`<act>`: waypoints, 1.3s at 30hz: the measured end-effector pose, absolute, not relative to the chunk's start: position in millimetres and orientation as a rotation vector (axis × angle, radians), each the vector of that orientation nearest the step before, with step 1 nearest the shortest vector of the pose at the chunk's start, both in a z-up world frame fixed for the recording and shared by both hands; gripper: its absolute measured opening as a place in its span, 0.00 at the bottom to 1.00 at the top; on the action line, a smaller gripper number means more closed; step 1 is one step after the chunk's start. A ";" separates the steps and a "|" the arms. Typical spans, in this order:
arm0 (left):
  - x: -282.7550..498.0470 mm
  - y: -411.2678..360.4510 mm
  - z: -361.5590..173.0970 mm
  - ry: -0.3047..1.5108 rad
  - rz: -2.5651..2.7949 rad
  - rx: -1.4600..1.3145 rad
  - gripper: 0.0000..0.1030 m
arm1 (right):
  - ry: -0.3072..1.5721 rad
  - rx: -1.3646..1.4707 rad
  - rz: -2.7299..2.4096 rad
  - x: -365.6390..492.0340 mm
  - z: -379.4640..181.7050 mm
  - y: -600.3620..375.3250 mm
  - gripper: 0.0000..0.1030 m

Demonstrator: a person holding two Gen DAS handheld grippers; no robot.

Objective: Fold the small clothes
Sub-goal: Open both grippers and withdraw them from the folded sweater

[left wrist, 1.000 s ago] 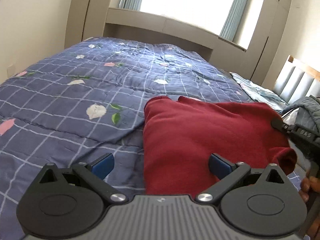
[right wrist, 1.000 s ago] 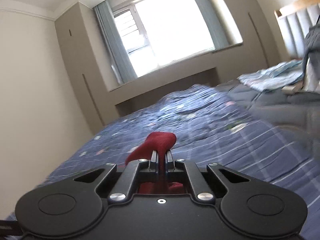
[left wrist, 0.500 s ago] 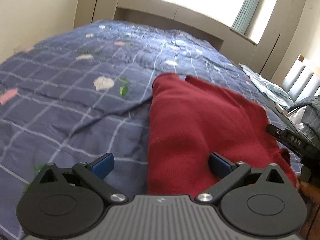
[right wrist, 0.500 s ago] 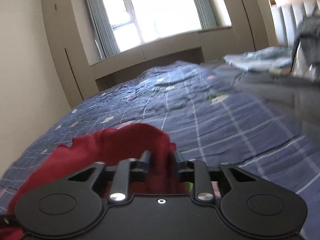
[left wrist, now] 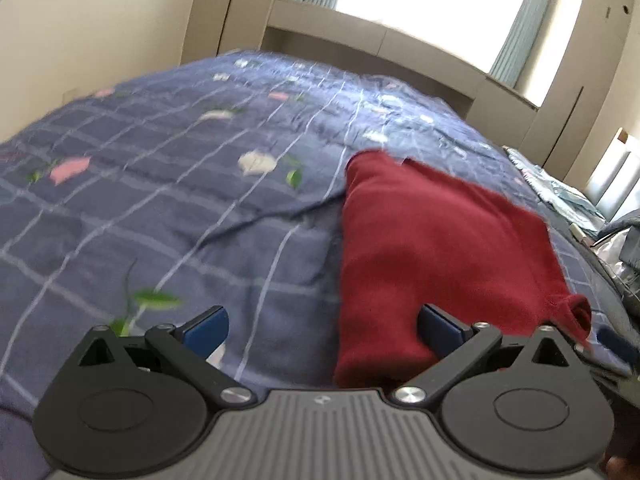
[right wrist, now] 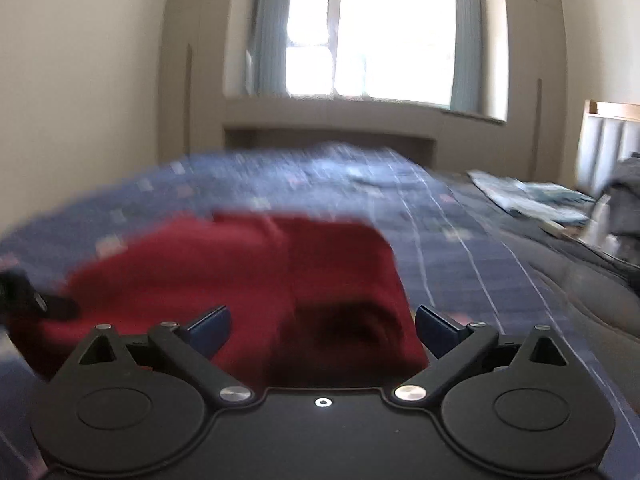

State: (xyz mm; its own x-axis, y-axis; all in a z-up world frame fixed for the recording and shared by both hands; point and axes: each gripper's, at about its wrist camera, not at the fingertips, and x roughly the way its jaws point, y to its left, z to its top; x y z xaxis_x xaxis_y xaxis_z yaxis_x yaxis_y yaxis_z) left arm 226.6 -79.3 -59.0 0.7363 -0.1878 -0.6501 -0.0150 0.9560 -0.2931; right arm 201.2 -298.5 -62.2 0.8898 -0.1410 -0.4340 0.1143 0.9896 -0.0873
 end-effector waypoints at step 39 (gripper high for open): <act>344.2 -141.2 -70.3 0.688 0.038 -0.011 1.00 | 0.553 0.096 -0.191 314.1 -82.1 -374.8 0.99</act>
